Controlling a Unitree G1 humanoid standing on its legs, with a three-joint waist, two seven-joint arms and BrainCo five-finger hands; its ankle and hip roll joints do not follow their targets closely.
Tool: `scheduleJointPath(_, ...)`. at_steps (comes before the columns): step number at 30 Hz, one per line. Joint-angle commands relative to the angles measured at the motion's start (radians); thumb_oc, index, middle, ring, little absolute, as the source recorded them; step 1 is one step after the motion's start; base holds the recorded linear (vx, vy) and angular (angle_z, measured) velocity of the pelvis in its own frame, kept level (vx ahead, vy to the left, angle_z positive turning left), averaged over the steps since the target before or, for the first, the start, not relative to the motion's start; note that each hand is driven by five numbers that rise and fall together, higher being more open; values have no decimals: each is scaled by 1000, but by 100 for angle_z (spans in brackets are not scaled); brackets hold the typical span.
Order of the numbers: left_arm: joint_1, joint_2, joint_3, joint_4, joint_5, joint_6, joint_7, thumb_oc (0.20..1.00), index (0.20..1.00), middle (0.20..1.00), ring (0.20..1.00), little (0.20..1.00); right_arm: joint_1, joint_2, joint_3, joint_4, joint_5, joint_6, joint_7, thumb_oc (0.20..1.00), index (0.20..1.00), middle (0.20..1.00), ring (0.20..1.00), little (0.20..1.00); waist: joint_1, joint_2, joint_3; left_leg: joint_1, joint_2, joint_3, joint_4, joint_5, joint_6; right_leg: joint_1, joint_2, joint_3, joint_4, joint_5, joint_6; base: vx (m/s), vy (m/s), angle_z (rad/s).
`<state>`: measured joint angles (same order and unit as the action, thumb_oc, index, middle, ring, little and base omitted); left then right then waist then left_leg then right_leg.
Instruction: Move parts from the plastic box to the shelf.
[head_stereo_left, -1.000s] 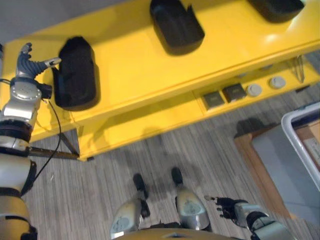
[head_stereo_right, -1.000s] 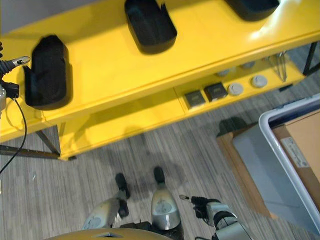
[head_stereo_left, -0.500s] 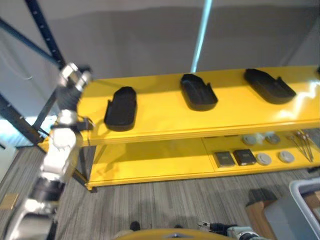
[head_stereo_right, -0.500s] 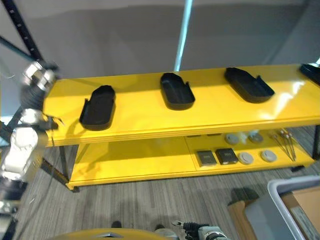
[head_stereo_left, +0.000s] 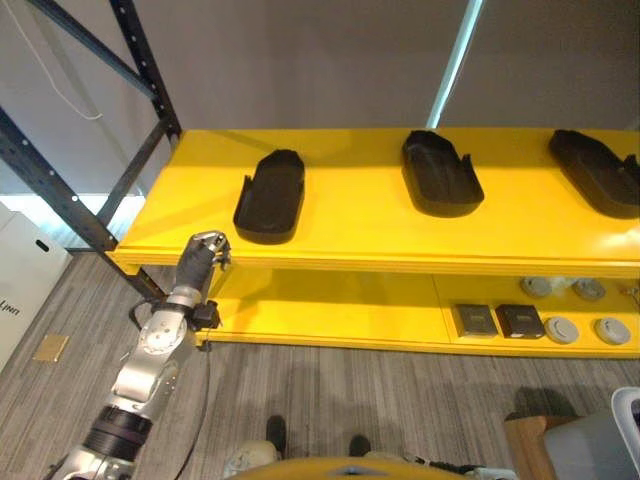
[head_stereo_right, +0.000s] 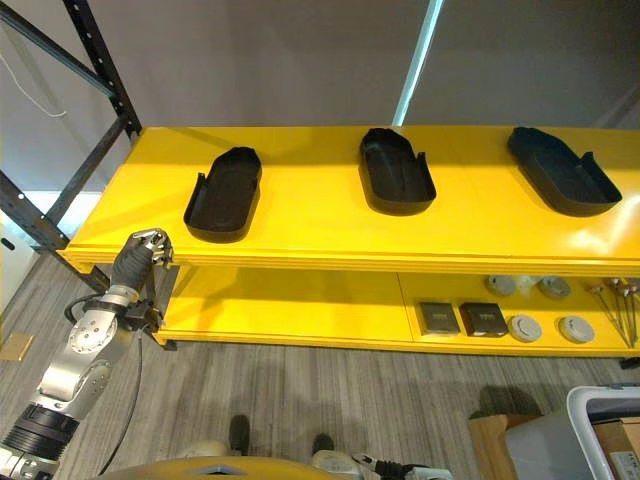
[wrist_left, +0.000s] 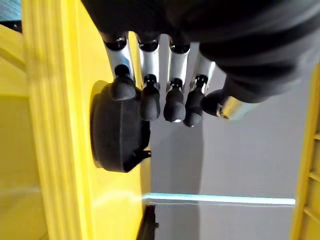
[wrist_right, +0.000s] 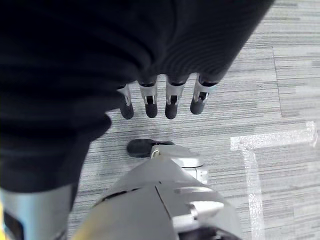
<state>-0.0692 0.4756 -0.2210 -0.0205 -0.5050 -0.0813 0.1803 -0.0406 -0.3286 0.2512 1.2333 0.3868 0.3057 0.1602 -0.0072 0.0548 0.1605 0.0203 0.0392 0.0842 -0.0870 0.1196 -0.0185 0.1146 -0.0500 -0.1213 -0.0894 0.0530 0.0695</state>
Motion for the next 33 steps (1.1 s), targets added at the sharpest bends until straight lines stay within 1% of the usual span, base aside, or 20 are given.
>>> scheduleJointPath(1, -133, 39, 9, -3, 37, -78, 54, 200, 200, 200, 200, 200, -19, 11, 23, 31, 30, -2, -21, 1000, 1000, 1000, 1000, 1000, -17, -30, 65, 79, -23, 46, 0, -193, 16, -14, -13, 23, 14, -62, 9, 2, -5, -3)
scheduleJointPath(4, -167, 48, 2, 18, 40, -85, 81, 200, 200, 200, 200, 200, -9, 3, 21, 26, 14, -12, -15, 1000, 1000, 1000, 1000, 1000, -35, -27, 89, 59, -23, 50, 0, -190, 15, -37, -10, 37, 14, -59, 11, -20, -11, -1)
scheduleJointPath(5, -192, 48, -6, 29, 23, -88, 96, 200, 200, 200, 200, 200, -8, -2, 25, 22, 12, -19, -11, 1000, 1000, 1000, 1000, 1000, -44, -25, 109, 44, -22, 51, 0, -186, 14, -55, -7, 47, 18, -57, 11, -67, -24, -2)
scheduleJointPath(7, -231, 52, -15, 42, 39, -91, 120, 200, 200, 200, 200, 200, -11, -10, 29, 14, 12, -29, -10, 1000, 1000, 1000, 1000, 1000, -57, -23, 137, 22, -20, 54, 0, -180, 14, -81, -3, 59, 24, -56, 8, -78, -25, -3)
scheduleJointPath(11, -291, 61, -21, 84, 37, -65, 139, 200, 200, 200, 200, 200, -25, -28, 30, 1, 32, -52, -15, 1000, 1000, 1000, 1000, 1000, -76, -20, 181, -5, -17, 59, 0, -172, 13, -115, 7, 80, 28, -51, 3, -41, -38, -5)
scheduleJointPath(12, -293, 61, -21, 85, 38, -65, 140, 200, 200, 200, 200, 200, -26, -29, 30, 0, 34, -52, -15, 1000, 1000, 1000, 1000, 1000, -76, -20, 182, -6, -17, 59, 0, -171, 13, -116, 7, 81, 28, -51, 3, -2, -47, -24)
scheduleJointPath(13, -315, 61, -25, 108, 17, -34, 138, 200, 200, 200, 200, 200, -32, -34, 29, -12, 56, -61, -19, 1000, 1000, 1000, 1000, 1000, -85, -20, 197, -13, -15, 62, 0, -168, 12, -126, 12, 90, 26, -47, 1, 10, -37, -23)
scheduleJointPath(16, -336, 51, -33, 154, 23, -33, 151, 200, 200, 200, 200, 200, -39, -40, 23, -26, 67, -65, -13, 1000, 1000, 1000, 1000, 1000, -100, -22, 213, -16, -9, 69, 0, -162, 7, -135, 17, 98, 26, -42, -1, 29, -31, -9)
scheduleJointPath(20, -349, 44, -36, 189, 23, -50, 175, 200, 200, 200, 200, 200, -43, -42, 22, -33, 53, -74, 1, 1000, 1000, 1000, 1000, 1000, -110, -22, 220, -17, -5, 75, 0, -159, 5, -138, 21, 106, 24, -41, -3, 39, -13, -15)
scheduleJointPath(22, -367, 40, -26, 216, 25, -85, 191, 200, 200, 200, 200, 200, -37, -38, 31, -42, 45, -84, 15, 1000, 1000, 1000, 1000, 1000, -124, -23, 231, -19, 2, 84, 0, -153, 2, -145, 25, 114, 27, -41, -7, 41, -15, -8)
scheduleJointPath(25, -388, 39, -18, 223, 28, -107, 205, 200, 200, 200, 200, 200, -33, -34, 40, -44, 32, -91, 18, 1000, 1000, 1000, 1000, 1000, -132, -22, 236, -20, 8, 90, 0, -150, -2, -149, 27, 119, 27, -42, -10, 0, -3, -3)
scheduleJointPath(29, -405, 46, -10, 222, 20, -116, 219, 200, 200, 200, 200, 200, -27, -31, 42, -40, 31, -97, 17, 1000, 1000, 1000, 1000, 1000, -136, -21, 233, -16, 10, 91, 0, -150, -5, -144, 29, 120, 27, -45, -11, -1, -5, -3)
scheduleJointPath(33, -388, 41, 6, 215, 41, -104, 233, 200, 200, 200, 200, 200, -15, -31, 29, -38, 19, -94, 10, 1000, 1000, 1000, 1000, 1000, -134, -21, 213, -2, 13, 88, 0, -151, -11, -123, 29, 112, 23, -50, -12, 0, -3, -5)
